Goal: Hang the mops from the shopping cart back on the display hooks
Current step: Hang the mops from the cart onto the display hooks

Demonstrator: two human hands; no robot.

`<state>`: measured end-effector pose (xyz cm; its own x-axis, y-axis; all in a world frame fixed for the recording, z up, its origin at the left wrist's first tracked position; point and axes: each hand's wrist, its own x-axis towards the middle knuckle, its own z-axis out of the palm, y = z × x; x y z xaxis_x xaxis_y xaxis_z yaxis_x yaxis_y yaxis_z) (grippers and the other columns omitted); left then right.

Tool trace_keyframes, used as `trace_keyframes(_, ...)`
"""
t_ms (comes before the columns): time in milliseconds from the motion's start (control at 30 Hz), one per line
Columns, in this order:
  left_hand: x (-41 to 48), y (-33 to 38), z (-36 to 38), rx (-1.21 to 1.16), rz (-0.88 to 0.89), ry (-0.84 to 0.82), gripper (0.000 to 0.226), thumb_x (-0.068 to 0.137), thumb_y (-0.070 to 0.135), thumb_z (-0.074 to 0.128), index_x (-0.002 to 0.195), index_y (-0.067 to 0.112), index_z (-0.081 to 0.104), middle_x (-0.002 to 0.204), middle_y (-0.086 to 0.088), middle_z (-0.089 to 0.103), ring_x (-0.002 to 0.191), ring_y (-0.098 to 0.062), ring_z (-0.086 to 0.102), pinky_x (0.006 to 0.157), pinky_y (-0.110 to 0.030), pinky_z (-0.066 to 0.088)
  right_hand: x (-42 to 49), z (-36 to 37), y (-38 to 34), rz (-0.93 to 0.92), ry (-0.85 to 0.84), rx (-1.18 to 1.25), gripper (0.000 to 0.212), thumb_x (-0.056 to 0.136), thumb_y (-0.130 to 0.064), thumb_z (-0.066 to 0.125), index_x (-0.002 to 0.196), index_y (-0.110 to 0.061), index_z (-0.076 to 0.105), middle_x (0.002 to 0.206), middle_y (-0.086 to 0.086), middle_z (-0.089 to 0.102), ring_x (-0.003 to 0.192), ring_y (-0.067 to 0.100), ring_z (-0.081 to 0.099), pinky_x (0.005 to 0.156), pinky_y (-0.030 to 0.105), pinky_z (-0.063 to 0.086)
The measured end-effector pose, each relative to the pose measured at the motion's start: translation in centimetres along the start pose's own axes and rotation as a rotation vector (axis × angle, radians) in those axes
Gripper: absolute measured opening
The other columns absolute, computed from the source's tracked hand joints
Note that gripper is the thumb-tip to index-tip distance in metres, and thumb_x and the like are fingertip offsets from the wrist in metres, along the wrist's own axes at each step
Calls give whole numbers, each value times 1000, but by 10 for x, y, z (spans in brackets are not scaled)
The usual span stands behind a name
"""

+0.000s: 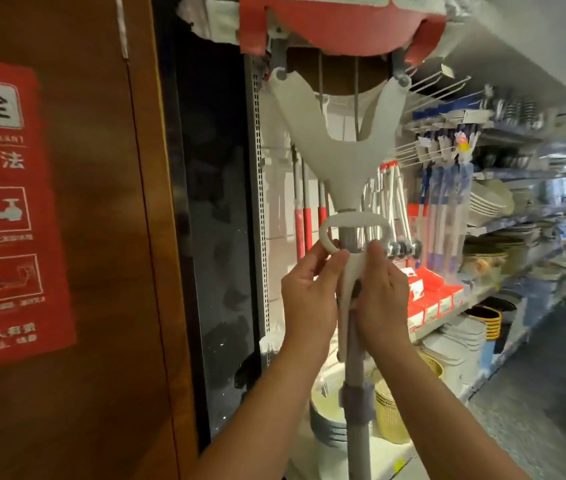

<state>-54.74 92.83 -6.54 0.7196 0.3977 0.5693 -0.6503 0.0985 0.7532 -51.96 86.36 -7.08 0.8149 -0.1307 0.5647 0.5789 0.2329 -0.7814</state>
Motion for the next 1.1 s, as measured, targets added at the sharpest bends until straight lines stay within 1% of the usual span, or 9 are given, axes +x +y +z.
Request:
trace_keyframes(167, 74, -11, -14, -27, 14, -41, 18, 91, 14, 63, 90, 30, 72, 80, 11, 73, 73, -4, 66, 68, -20, 54, 53, 43, 15, -29, 46, -39, 56, 102, -37, 38, 60, -5, 56, 46, -3, 53, 44, 9, 51, 45, 21, 39)
trace_keyframes(300, 127, -20, -27, -45, 40, -85, 22, 91, 15, 63, 80, 31, 72, 69, 14, 69, 63, -1, 61, 68, -23, 52, 90, 77, 30, -82, 110, -80, 54, 101, -39, 38, 57, -13, 55, 43, -4, 53, 43, 7, 51, 46, 22, 40)
trace_keyframes(400, 159, -31, -36, -4, 67, -121, 27, 91, 21, 64, 76, 41, 74, 75, 16, 72, 75, -5, 67, 104, -43, 43, 113, 97, 43, -119, 149, -101, 54, 101, -39, 38, 57, -13, 54, 44, -4, 51, 45, 9, 50, 47, 25, 39)
trace_keyframes(467, 178, -38, -37, -5, 79, -139, 32, 90, 23, 65, 76, 50, 73, 78, 18, 73, 80, -5, 68, 112, -51, 32, 129, 106, 51, -142, 170, -110, 54, 101, -40, 38, 56, -14, 53, 44, -4, 51, 45, 9, 50, 49, 26, 38)
trace_keyframes(600, 214, -50, -26, -93, 65, -141, 15, 90, 19, 65, 96, 30, 74, 88, 6, 75, 84, -14, 69, 89, -42, 55, 163, 112, 60, -138, 180, -111, 55, 101, -43, 37, 55, -17, 53, 42, -7, 51, 42, 5, 49, 48, 26, 38)
trace_keyframes(700, 242, -60, -11, -116, 83, -151, 14, 90, 16, 65, 95, 26, 72, 85, 7, 74, 80, -13, 68, 79, -33, 57, 195, 112, 66, -160, 194, -79, 54, 100, -42, 39, 54, -17, 52, 43, -6, 51, 42, 6, 50, 45, 25, 39)
trace_keyframes(800, 271, -73, 7, -115, 124, -135, 15, 89, 15, 66, 90, 28, 73, 83, 6, 74, 80, -17, 69, 80, -38, 57, 231, 109, 75, -194, 203, -61, 55, 100, -41, 40, 53, -15, 49, 44, -5, 50, 42, 8, 49, 46, 25, 39)
trace_keyframes(967, 317, -97, 43, -97, 183, -100, 16, 89, 15, 66, 91, 29, 73, 92, 3, 76, 92, -21, 71, 88, -43, 56, 295, 99, 95, -227, 107, 18, 57, 101, -44, 37, 65, -4, 58, 60, 14, 58, 58, 24, 57, 58, 48, 50)
trace_keyframes(1100, 355, -112, 76, -77, 230, -69, 21, 88, 14, 67, 82, 33, 74, 91, 2, 76, 94, -22, 71, 89, -41, 56, 356, 87, 106, -268, 99, 6, 58, 101, -45, 36, 55, -15, 56, 52, 3, 58, 55, 21, 57, 61, 47, 50)
